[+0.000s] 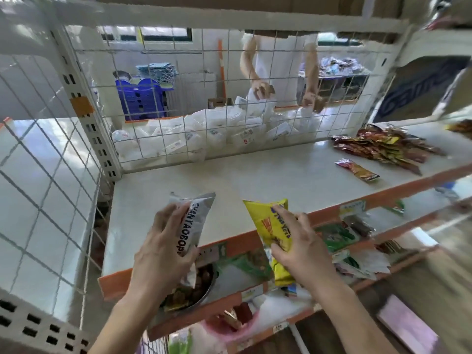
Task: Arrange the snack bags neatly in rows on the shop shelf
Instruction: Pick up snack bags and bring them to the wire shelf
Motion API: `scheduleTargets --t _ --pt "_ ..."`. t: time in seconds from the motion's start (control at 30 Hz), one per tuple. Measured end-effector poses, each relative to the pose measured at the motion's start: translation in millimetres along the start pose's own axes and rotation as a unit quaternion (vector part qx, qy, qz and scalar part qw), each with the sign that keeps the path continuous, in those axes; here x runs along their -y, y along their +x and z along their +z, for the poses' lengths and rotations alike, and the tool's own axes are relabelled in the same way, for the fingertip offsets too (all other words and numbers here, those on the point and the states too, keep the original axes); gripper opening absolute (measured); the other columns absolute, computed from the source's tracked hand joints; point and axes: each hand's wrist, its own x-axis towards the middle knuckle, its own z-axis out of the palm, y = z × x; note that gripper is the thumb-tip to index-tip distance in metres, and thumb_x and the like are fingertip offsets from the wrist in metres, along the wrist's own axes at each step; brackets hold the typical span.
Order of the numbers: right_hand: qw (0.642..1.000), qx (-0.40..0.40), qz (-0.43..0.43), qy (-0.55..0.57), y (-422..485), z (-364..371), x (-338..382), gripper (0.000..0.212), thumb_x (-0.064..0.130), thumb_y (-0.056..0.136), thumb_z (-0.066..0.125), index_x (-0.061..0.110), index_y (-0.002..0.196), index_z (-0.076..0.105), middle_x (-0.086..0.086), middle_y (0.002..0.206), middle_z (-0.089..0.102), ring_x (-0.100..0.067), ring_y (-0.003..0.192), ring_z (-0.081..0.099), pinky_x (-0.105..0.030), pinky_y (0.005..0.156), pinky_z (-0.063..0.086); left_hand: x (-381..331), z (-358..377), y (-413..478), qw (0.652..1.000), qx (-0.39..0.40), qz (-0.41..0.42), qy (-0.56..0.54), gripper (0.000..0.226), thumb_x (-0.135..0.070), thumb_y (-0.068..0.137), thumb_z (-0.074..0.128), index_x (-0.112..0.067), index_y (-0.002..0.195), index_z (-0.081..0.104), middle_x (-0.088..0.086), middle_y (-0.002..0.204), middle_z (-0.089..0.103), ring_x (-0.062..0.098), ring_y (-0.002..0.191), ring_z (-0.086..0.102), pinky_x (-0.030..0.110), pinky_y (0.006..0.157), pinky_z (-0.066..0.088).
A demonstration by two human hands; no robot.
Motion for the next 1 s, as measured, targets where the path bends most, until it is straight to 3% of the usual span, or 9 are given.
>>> scheduleTargets --t 0.1,0.3,0.5,0.6,0.73,0.87,1.0 --pt "0.998 -0.031 0.035 -0.034 -40.9 -15.2 -13.6 0.074 0.031 0.082 0.062 0.043 0.141 0.021 0.01 0.116 0.033 -0.012 0.087 0.052 -0.023 0.061 0.048 -15.9 7.5 -7.6 0.998 0.034 0.042 -0.016 0.076 -0.027 0.075 0.072 -0.035 0.139 0.034 -0.013 0.138 0.029 0.018 0.104 0.055 0.038 0.07 0.054" --pt "0.983 -0.126 0.125 -0.044 -119.3 -41.5 -46.2 0.074 0.023 0.075 0.069 0.039 0.138 0.034 0.014 0.109 0.036 -0.012 0.09 0.053 -0.017 0.058 0.039 -60.2 32.2 -16.2 0.986 0.099 0.126 -0.035 0.078 -0.023 0.073 0.074 -0.034 0.14 0.034 -0.009 0.14 0.031 0.021 0.104 0.056 0.037 0.07 0.053" --pt "0.95 -0.19 0.244 -0.041 -198.5 -70.1 -78.1 0.073 0.022 0.078 0.065 0.043 0.138 0.03 0.013 0.121 0.037 -0.015 0.1 0.054 -0.034 0.065 0.051 -118.0 72.1 -31.4 0.969 0.159 0.184 -0.055 0.076 -0.029 0.075 0.071 -0.04 0.138 0.032 -0.018 0.141 0.028 0.017 0.108 0.054 0.034 0.068 0.048" --pt "0.929 -0.215 0.298 -0.047 -234.9 -89.7 -93.9 0.071 0.022 0.079 0.064 0.042 0.138 0.031 0.011 0.122 0.039 -0.016 0.093 0.055 -0.031 0.063 0.048 -153.7 92.4 -41.5 0.957 0.181 0.217 -0.064 0.076 -0.027 0.074 0.072 -0.04 0.138 0.034 -0.017 0.142 0.029 0.014 0.115 0.051 0.027 0.065 0.041" --pt "0.903 -0.242 0.351 -0.049 -286.8 -116.5 -120.2 0.071 0.022 0.079 0.063 0.048 0.135 0.027 0.013 0.113 0.038 -0.011 0.079 0.047 -0.02 0.054 0.036 -208.5 121.9 -62.8 0.938 0.21 0.262 -0.085 0.075 -0.023 0.075 0.072 -0.037 0.139 0.036 -0.012 0.142 0.032 0.02 0.112 0.052 0.033 0.071 0.048" --pt "0.88 -0.279 0.385 -0.017 -332.1 -139.7 -148.3 0.074 0.017 0.08 0.062 0.056 0.127 0.021 0.015 0.115 0.032 -0.016 0.085 0.053 -0.026 0.061 0.039 -258.1 154.5 -86.3 0.918 0.24 0.297 -0.103 0.075 -0.024 0.076 0.071 -0.039 0.139 0.033 -0.015 0.143 0.028 0.018 0.114 0.051 0.032 0.069 0.049" --pt "0.847 -0.309 0.431 -0.033 -367.6 -155.7 -165.9 0.072 0.015 0.079 0.064 0.044 0.136 0.031 0.01 0.118 0.037 -0.02 0.092 0.057 -0.037 0.07 0.05 -301.9 184.0 -106.9 0.895 0.276 0.335 -0.106 0.072 -0.028 0.077 0.068 -0.04 0.139 0.031 -0.017 0.144 0.025 0.017 0.116 0.05 0.031 0.069 0.047"
